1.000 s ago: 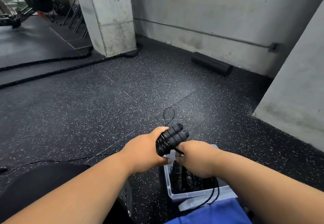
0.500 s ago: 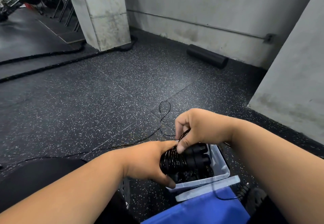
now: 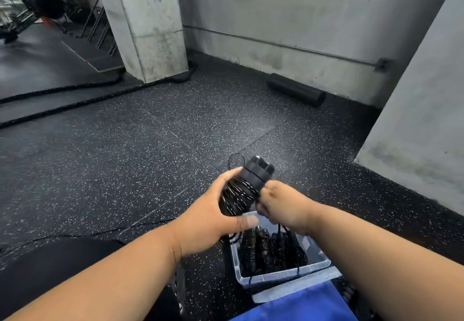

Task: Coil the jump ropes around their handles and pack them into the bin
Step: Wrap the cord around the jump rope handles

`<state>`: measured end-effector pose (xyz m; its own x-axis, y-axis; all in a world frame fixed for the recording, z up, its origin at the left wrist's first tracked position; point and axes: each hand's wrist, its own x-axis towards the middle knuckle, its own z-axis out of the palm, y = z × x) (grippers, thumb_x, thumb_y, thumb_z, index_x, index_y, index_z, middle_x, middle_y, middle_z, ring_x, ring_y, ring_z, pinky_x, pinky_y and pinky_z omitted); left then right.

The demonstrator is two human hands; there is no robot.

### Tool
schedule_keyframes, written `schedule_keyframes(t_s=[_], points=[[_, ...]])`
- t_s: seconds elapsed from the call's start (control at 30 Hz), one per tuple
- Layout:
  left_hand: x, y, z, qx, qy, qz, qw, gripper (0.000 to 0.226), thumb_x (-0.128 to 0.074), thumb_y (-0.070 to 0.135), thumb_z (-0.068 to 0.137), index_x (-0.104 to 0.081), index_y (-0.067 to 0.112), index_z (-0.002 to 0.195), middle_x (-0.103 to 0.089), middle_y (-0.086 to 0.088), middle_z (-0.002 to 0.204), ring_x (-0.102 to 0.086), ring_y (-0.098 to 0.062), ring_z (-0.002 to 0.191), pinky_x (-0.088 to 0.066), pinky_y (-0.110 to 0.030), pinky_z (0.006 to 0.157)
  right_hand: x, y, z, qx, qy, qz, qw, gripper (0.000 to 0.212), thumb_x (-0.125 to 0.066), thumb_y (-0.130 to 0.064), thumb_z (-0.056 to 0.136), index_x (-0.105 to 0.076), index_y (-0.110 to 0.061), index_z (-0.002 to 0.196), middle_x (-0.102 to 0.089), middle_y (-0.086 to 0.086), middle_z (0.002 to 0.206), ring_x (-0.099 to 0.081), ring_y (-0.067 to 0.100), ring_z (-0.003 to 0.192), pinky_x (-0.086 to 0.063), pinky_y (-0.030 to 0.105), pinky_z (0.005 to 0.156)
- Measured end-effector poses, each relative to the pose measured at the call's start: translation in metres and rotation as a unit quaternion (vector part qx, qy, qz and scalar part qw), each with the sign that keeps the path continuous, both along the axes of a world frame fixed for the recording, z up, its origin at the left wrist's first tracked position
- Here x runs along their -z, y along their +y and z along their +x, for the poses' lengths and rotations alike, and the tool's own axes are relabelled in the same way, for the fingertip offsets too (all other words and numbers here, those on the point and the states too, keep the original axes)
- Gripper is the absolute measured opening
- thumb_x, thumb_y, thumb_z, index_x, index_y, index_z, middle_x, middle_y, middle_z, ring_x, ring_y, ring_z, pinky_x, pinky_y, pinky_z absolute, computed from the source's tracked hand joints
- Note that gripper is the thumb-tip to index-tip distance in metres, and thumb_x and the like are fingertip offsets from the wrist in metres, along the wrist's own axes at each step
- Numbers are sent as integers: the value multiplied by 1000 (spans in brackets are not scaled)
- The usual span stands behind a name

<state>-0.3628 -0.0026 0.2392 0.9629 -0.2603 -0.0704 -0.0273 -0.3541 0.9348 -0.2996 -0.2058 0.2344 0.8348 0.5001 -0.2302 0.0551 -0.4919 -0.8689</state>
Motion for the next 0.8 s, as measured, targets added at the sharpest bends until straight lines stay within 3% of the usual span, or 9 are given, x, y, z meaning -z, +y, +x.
schedule_keyframes(t_s=[0.1,0.2,0.3,0.4,0.53,0.67,0.8], points=[[4,13,12,-54,-10,25,998,94,-95,35,76,-39,49,150,-71,21,121,-70,1,106,-53,-22,89,1,11,-8,-37,-30,-45,998,30,-46,-26,109,-56,-26,81,-49,-11,67,-45,1,54,-37,20,53],[6,30,20,-58,-23,182,981,94,-92,53,71,-35,56,145,-73,20,109,-71,-1,92,-54,-27,82,-8,12,-9,-106,-139,-205,963,20,-55,-38,104,-59,-23,92,-57,-10,77,-53,6,68,-41,28,61],[8,34,18,0,-15,323,946,97,-89,56,69,-30,56,146,-71,18,105,-69,-4,86,-53,-26,76,-28,6,-13,-182,-208,-317,907,23,-57,-41,102,-59,-21,89,-63,-5,83,-58,21,77,-43,31,67],[9,28,11,94,-7,352,931,96,-94,49,69,-32,60,142,-71,21,106,-67,-1,90,-54,-25,84,-49,0,-14,-225,-216,-331,891,17,-69,-42,93,-66,-25,93,-67,-7,85,-61,15,78,-47,29,69],[7,11,-1,177,-26,329,927,100,-95,46,67,-31,61,143,-67,26,112,-64,4,97,-49,-16,86,-59,-13,0,-214,-150,-234,936,23,-87,-38,78,-70,-24,87,-71,-4,80,-59,4,65,-44,25,62],[5,5,-8,193,1,260,946,111,-97,58,62,-27,57,148,-57,29,137,-55,8,122,-44,-21,110,-31,-26,13,-164,34,-3,986,22,-86,-20,80,-67,-11,85,-64,6,72,-56,11,62,-44,23,58],[1,5,-7,178,54,121,975,103,-99,47,66,-35,53,147,-62,19,139,-59,-3,129,-45,-37,115,-3,-25,12,-59,212,216,951,20,-73,-19,92,-57,-12,82,-60,-1,67,-54,10,55,-44,22,51]])
